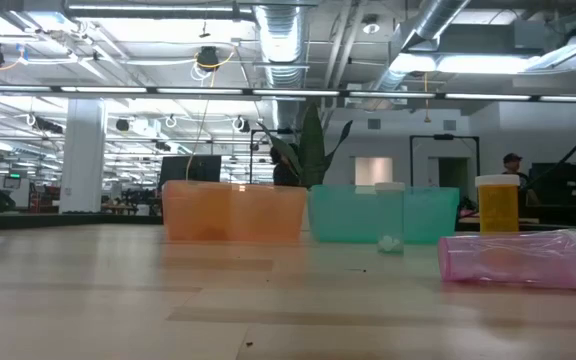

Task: Pick and place medicine bottles into bin by pill shape (circle, oval)
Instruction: Put the transparent capsule bottle into the orange bin

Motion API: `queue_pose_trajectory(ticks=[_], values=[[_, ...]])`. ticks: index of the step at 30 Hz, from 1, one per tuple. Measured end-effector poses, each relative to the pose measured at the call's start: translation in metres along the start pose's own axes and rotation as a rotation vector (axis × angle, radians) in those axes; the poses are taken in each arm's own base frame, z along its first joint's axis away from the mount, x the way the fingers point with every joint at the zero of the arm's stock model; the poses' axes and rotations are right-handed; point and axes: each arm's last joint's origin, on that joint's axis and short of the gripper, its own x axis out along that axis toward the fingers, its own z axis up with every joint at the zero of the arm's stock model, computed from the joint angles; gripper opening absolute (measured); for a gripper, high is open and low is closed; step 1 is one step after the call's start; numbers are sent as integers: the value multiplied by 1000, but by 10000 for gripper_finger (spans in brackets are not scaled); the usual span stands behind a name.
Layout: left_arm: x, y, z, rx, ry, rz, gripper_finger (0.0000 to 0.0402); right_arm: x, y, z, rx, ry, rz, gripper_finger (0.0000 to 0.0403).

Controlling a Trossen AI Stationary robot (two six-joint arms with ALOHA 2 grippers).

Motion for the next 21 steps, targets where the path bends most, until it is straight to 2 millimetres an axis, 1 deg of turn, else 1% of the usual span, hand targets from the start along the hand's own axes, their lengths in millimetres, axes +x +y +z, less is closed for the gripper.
queue_pose_trajectory(ticks=[4, 7, 9, 11, 13, 16, 18, 21], values=[[-1, -5, 10, 75, -126, -17, 160, -43, 11, 13, -25, -87, -90, 265], [-4, -13, 24, 191, -308, -38, 161, -77, 26, 19, -46, -174, -168, 265], [-8, -18, 34, 275, -436, -28, 161, -94, 36, 18, -55, -241, -229, 265], [-12, -22, 40, 366, -534, 3, 161, -104, 42, 15, -53, -314, -263, 265], [-15, -24, 45, 445, -603, 29, 161, -108, 45, 12, -38, -396, -266, 265], [-19, -27, 49, 516, -658, 39, 161, -102, 43, 6, -10, -451, -237, 265], [-18, -27, 48, 544, -656, 49, 161, -91, 37, 2, 10, -441, -224, 265], [-18, -26, 48, 554, -650, 54, 161, -66, 26, 0, 27, -407, -203, 265]])
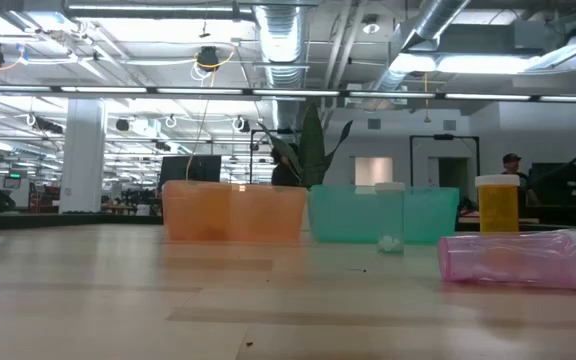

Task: Pick and place medicine bottles into bin by pill shape (circle, oval)
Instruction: Put the transparent capsule bottle into the orange bin

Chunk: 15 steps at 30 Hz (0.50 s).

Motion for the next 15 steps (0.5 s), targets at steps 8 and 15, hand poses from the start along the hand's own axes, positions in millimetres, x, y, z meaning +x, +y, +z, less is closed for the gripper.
queue_pose_trajectory(ticks=[8, 15], values=[[0, 0, -2, 2, 14, 0, 161, 48, -16, -21, -27, -18, 30, 265], [0, 0, -7, 3, 72, 11, 161, 54, -15, -12, -50, -64, 78, 265]])
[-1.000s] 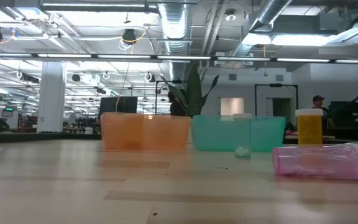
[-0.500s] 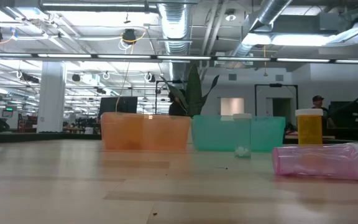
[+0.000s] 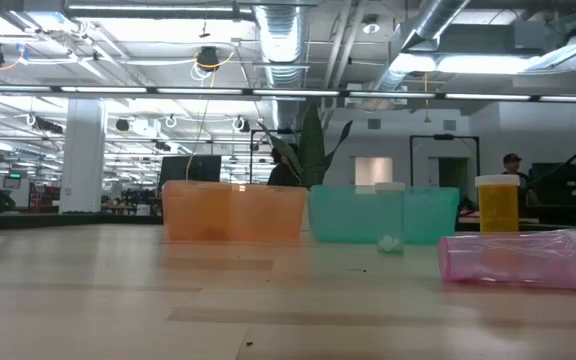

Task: Pick and place medicine bottles into bin by pill shape (circle, oval)
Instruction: Put the transparent capsule bottle into the orange bin

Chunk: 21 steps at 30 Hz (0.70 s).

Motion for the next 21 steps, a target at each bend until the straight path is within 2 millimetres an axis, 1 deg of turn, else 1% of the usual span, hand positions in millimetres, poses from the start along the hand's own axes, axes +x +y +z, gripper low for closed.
queue_pose_trajectory(ticks=[4, 7, 11, 17, 21], values=[[0, 0, -2, -1, 15, 12, 161, 0, 5, 9, -17, -18, 47, 265], [0, 0, 0, -2, 2, 12, 161, 0, 7, 10, -16, -16, 66, 265], [0, 0, 1, -4, -14, 10, 161, 5, 8, 5, -9, -6, 76, 265], [0, 0, 1, -4, -14, 5, 161, 19, 5, -9, 13, 38, 85, 265], [0, 0, 1, 4, -12, 3, 161, 23, 5, -11, 9, 26, 93, 265]])
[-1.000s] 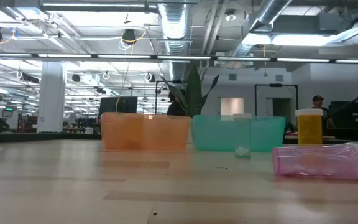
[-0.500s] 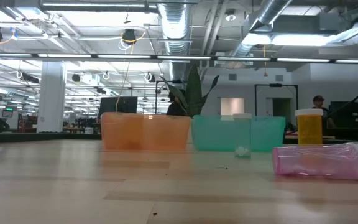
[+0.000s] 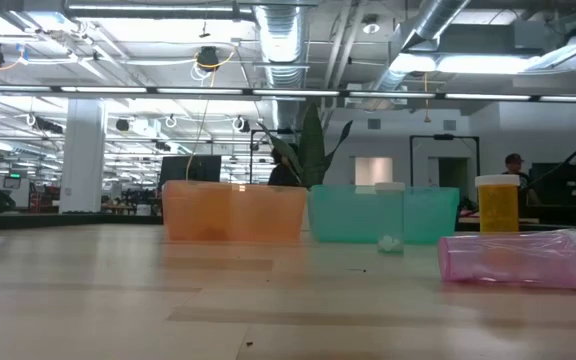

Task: Pick and place medicine bottles into bin by pill shape (circle, oval)
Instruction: Put the transparent capsule bottle into the orange bin

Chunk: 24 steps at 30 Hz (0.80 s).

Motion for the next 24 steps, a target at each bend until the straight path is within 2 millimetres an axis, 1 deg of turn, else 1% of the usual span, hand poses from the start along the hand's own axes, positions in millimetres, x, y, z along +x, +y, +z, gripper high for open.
queue_pose_trajectory(ticks=[5, 8, 11, 19, 22, 24], values=[[0, 0, -1, -6, 9, 3, 161, 0, 0, 0, -1, -1, 0, 264], [0, 1, -2, -8, 18, 10, 161, -2, 0, 1, -2, -2, -2, 254], [0, 1, -2, -18, 18, 12, 161, -2, 0, 1, -2, -2, -2, 232], [0, 1, -2, -43, 17, 13, 161, -2, 0, 1, -23, 1, -3, 154], [0, 1, -2, -48, 19, 13, 161, -2, 0, 1, -24, 2, -3, 139], [0, 0, -2, -48, 19, 13, 161, -2, 1, 1, -24, 2, -2, 138]])
